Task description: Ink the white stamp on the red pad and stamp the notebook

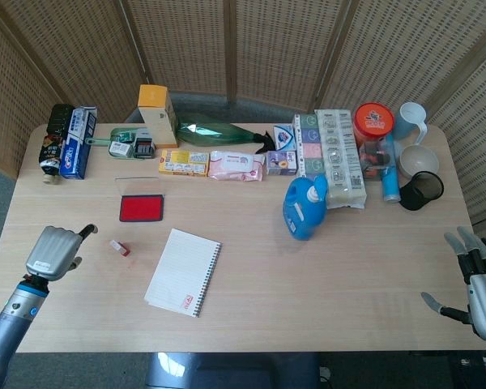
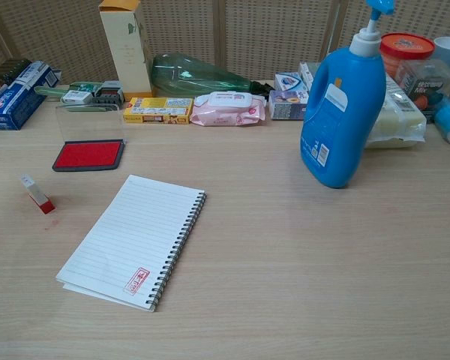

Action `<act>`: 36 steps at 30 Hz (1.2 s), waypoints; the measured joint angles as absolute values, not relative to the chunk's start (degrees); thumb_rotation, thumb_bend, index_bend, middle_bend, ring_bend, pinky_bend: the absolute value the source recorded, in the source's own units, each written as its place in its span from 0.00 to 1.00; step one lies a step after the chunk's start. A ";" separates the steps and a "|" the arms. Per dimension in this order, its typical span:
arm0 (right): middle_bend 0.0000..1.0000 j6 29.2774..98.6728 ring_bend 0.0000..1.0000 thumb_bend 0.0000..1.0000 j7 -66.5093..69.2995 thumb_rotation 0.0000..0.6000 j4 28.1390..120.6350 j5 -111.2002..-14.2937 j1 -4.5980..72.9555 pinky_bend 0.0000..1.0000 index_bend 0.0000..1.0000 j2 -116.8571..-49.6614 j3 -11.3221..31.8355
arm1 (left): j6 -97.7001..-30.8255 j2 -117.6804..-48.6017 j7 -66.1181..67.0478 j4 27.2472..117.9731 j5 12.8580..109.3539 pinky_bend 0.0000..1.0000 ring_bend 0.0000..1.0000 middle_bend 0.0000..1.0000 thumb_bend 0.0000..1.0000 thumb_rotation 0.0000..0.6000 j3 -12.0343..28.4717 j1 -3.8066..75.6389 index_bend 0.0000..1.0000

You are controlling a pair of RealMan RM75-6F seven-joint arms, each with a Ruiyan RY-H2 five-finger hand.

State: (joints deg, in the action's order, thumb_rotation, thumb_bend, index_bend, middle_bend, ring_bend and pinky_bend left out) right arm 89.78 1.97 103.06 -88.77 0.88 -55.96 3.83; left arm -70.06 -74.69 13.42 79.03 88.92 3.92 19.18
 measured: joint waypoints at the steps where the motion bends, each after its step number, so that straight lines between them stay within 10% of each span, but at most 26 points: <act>1: 0.00 89.77 0.00 0.00 1.99 0.87 103.04 -88.76 0.88 0.00 0.02 -55.97 3.83 | -70.01 -75.68 13.58 78.17 88.85 1.00 1.00 1.00 0.19 1.00 3.97 19.50 0.37; 36: 0.00 88.77 0.00 0.00 3.10 0.87 102.31 -87.18 1.28 0.00 0.02 -55.73 4.38 | -65.88 -88.24 17.39 68.04 84.59 1.00 1.00 1.00 0.31 1.00 3.43 24.23 0.42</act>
State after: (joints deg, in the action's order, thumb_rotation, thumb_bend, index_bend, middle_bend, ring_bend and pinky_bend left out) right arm 88.77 3.10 102.31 -87.18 1.28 -55.73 4.38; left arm -65.88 -88.24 17.39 68.04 84.59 3.43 24.23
